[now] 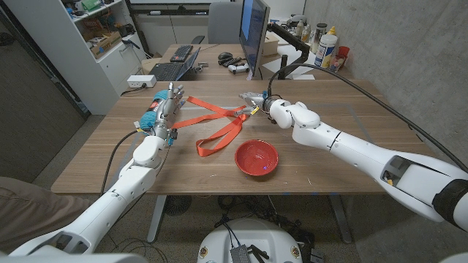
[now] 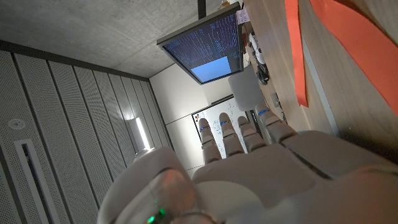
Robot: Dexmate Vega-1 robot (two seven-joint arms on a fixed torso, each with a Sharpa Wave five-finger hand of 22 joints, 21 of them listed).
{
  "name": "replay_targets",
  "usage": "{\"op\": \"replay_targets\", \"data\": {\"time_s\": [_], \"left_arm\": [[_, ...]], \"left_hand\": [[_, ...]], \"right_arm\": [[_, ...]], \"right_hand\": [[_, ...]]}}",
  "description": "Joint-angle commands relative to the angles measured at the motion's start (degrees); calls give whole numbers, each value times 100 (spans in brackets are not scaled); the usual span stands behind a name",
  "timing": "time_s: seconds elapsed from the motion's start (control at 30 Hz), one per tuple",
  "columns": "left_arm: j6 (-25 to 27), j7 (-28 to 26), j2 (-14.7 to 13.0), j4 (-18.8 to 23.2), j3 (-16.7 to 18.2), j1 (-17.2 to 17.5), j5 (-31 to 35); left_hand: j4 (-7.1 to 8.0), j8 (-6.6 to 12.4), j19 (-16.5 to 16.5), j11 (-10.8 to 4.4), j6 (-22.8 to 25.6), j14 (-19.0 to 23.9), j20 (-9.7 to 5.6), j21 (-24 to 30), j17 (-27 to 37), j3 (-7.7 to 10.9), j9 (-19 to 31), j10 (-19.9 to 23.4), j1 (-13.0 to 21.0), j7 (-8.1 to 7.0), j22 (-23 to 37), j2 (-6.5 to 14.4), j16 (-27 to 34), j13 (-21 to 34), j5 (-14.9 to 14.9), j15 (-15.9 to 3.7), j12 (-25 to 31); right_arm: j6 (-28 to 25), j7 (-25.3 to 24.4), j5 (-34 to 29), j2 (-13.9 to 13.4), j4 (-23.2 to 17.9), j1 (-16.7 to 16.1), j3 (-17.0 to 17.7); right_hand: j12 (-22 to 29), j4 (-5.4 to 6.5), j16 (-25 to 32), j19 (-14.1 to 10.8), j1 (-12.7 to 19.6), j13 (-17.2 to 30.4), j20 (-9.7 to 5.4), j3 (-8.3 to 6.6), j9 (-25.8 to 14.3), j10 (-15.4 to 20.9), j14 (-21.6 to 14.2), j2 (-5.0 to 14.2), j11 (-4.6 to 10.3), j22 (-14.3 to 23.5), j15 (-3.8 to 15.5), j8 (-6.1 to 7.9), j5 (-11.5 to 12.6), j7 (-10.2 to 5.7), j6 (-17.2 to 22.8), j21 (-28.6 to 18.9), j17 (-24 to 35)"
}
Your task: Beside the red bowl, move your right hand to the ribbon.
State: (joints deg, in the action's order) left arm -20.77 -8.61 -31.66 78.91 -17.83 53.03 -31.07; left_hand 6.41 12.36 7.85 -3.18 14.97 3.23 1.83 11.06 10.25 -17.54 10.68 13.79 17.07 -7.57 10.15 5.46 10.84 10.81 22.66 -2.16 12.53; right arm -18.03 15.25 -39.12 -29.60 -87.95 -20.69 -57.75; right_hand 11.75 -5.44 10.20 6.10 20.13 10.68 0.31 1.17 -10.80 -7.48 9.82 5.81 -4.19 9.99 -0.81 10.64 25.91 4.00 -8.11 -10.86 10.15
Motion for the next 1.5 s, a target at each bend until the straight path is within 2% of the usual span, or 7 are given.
{"op": "replay_targets", "data": {"time_s": [0.03, 0.27, 0.53, 0.97, 1.07, 1.2, 1.5], "left_arm": [[-19, -126, 27, 25, 35, 59, 34], [-26, -127, 3, 6, 47, 49, 58], [-7, -114, -4, 32, 32, 57, 65], [35, -89, -13, 46, -4, 66, 76], [-33, -54, -18, 25, -28, 67, 123], [-14, -33, -2, 41, -35, 67, 89], [-8, -38, -8, 32, -57, 71, 125]], "left_hand": [[-9, -3, -55, -2, -21, -95, -86, 4, 12, 31, 15, -42, 50, 2, 8, 19, -31, 21, -36, -255, -14], [-15, -19, -105, -6, -34, -137, -152, -13, 11, 35, 16, -68, 63, 5, 6, 21, -39, 23, -48, -289, -27], [-27, -33, -104, 32, -27, -143, -392, -6, 9, 41, 16, -58, 87, 57, 0, 25, -30, 26, -68, -325, -26], [-33, -17, -96, 12, 45, -148, -386, -1, 8, 37, 18, -56, 96, 17, -3, 15, -25, 28, -83, -334, -29], [-30, 167, -97, -3, 615, -154, -387, 2, 8, 30, 33, -39, 92, 223, -6, 13, -18, 30, -108, -333, -23], [-36, 26, -92, -24, 333, -155, -388, 4, 8, 29, 31, -38, 102, 73, -6, 8, -15, 31, -116, -334, -26], [-36, 11, -71, -25, 320, -152, -384, 12, 8, 22, 31, -38, 99, 54, -6, -3, -13, 31, -120, -340, -27]], "right_arm": [[136, 206, -12, 63, 208, 133, -113], [259, 214, -21, 146, 444, 240, -198], [296, 236, 10, 217, 638, 314, -245], [239, 132, 121, 360, 919, 412, -280], [211, 84, 108, 342, 856, 397, -290], [141, 109, 87, 343, 830, 416, -313], [82, 58, 106, 348, 829, 445, -302]], "right_hand": [[6, 16, 13, -15, -56, 7, -20, 3, -9, -74, 367, 16, 31, 16, 11, 25, 1, -4, -32, -23, 12], [2, 32, 15, -2, -77, 7, -8, 12, -8, -96, 372, 29, 90, 15, 32, 28, -19, -21, -37, -18, 12], [0, 40, 13, 4, -88, 6, 0, 17, -8, -113, 383, 38, 78, 15, 40, 24, -34, -23, -58, -17, 11], [18, 62, 25, -4, -129, 6, 12, 41, -7, -86, 363, 37, 41, 14, 17, 59, -74, -44, 19, -21, 10], [30, 74, 33, -8, -149, 5, 21, 52, -6, -61, 342, 37, 55, 14, 18, 78, -92, -76, 71, -23, 10], [36, 83, 36, -11, -167, 5, 30, 62, -5, -47, 333, 36, 57, 14, 16, 79, -108, -79, 81, -24, 10], [42, 97, 37, -15, -195, 5, 40, 79, -5, -35, 329, 28, 47, 14, 12, 85, -133, -56, 108, -25, 11]]}}
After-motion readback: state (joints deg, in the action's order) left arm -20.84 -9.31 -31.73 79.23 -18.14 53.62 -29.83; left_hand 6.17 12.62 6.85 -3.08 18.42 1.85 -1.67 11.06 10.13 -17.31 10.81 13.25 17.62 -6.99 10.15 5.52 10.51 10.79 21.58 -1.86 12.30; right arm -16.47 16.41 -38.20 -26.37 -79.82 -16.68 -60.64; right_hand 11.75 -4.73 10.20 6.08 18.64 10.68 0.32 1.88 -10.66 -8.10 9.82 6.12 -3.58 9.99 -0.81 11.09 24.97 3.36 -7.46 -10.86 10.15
